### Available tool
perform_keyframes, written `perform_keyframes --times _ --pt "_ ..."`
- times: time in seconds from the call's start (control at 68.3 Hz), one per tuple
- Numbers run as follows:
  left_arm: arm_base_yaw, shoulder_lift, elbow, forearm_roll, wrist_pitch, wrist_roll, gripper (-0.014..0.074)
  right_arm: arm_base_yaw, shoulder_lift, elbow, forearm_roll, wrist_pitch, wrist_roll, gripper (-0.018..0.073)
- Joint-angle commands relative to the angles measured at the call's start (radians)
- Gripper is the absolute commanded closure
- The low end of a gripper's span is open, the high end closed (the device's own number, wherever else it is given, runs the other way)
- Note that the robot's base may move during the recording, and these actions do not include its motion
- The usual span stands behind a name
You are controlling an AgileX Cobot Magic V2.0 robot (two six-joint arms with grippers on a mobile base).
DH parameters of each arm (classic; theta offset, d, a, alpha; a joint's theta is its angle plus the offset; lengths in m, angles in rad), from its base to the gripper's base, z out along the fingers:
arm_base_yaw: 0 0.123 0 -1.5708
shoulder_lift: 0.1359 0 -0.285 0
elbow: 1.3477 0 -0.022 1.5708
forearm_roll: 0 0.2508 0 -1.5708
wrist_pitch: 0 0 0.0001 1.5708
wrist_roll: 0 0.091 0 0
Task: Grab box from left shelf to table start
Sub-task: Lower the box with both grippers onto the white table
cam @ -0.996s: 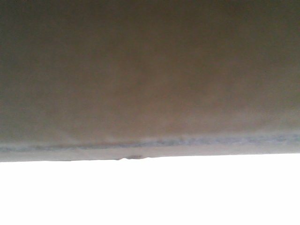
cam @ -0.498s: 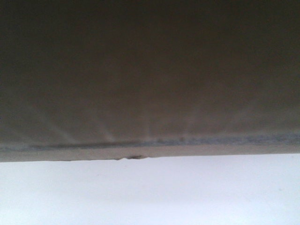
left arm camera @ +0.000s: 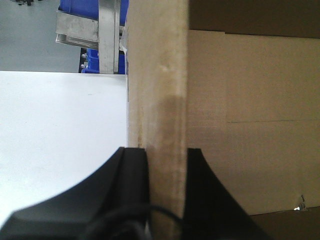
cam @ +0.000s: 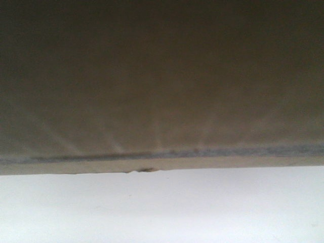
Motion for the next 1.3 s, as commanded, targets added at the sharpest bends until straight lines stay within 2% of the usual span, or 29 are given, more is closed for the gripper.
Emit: perform_keyframes --times 0.0,0.674,1.289 --pt "-0.007 0.013 -0.038 0.027 -0.18 -0.01 0.0688 -0.002 0.022 -0.025 -0.093 -0.152 -0.005 0.05" --pt "-0.007 0.013 -0.038 0.027 -0.18 -0.01 0.0688 -0.002 0.022 -0.025 -0.093 -0.152 -0.005 0.05" --pt "-0.007 0.013 -0.038 -0.009 -0.18 -0.01 0.0688 -0.002 0.022 -0.025 -0.09 -0.161 -0.005 0.05"
